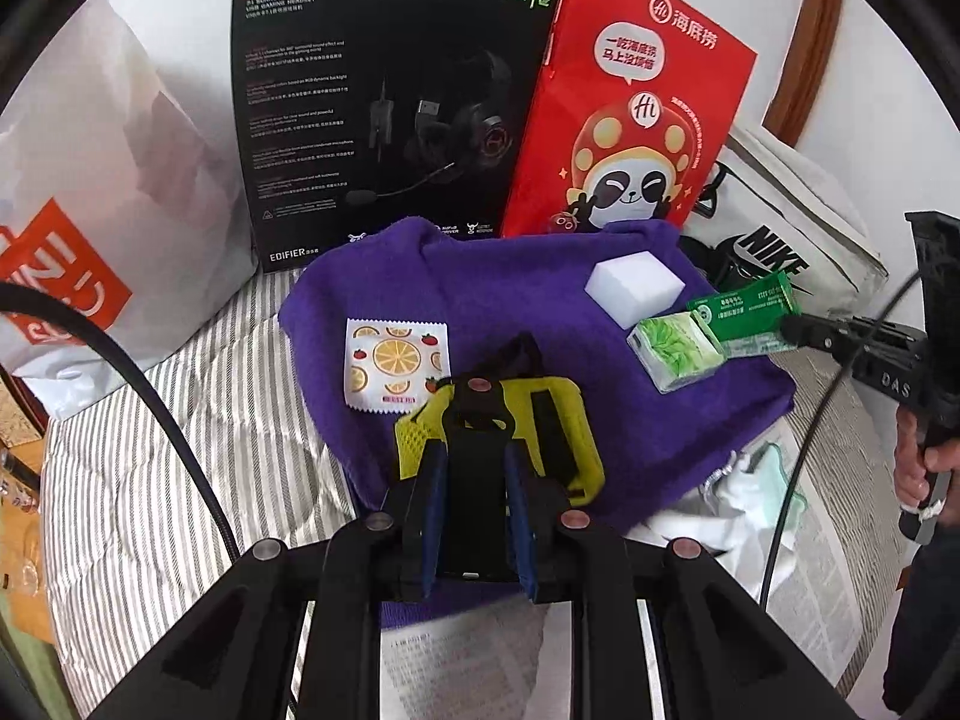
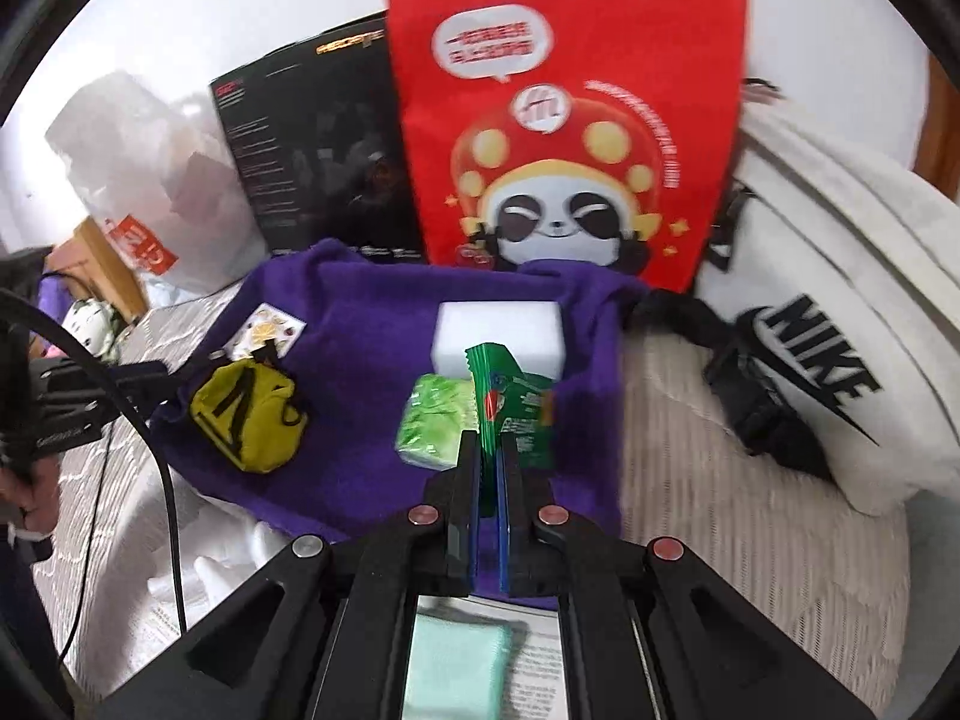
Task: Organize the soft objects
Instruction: 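Carry the strap onto the towel with left while right lays the green packet beside the sponge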
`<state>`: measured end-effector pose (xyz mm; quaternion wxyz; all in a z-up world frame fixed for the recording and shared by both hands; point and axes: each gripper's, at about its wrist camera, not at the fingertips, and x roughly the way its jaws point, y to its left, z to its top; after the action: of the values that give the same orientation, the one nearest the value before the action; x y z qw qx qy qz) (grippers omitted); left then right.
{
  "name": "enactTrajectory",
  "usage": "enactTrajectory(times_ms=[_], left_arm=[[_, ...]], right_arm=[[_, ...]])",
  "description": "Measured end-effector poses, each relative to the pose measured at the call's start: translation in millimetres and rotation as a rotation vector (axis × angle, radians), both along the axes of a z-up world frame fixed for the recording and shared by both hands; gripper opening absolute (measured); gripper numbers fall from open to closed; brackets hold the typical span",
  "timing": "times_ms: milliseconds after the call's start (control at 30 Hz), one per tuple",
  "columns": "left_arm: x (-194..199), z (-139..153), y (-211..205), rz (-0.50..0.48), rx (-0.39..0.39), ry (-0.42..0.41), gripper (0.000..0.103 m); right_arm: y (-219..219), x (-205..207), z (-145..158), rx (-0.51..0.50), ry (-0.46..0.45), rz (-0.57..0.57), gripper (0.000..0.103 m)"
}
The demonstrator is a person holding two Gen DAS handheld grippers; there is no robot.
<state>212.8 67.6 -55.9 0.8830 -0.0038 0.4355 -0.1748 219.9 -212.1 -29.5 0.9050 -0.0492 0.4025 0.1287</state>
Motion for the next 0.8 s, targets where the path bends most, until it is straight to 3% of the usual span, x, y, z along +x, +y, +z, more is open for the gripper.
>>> enactTrajectory(times_ms=[167, 400, 700, 800], left_arm=[[16.7, -5.0, -3.7, 0.000, 0.003, 0.014, 0.019], [35.2, -14.4, -4.0, 0.009, -0.011, 0.035, 0.019], [53.9, -29.2, -6.0, 0.013, -0.010, 0.059, 0.020], [56.0, -31.9, -6.6, 0.010, -0.014, 0.060, 0.020]], right_arm=[[16.4, 12.1, -8.1, 0.042, 0.027, 0.060, 0.006], [39.5, 25.2, -26.1, 0.058, 0.049, 0.125, 0.017], [41.3, 38.7, -46.0, 0.091, 0.094, 0.120, 0.020], [42.2, 40.7, -51.3, 0.086, 0.102, 0.119, 0.028]])
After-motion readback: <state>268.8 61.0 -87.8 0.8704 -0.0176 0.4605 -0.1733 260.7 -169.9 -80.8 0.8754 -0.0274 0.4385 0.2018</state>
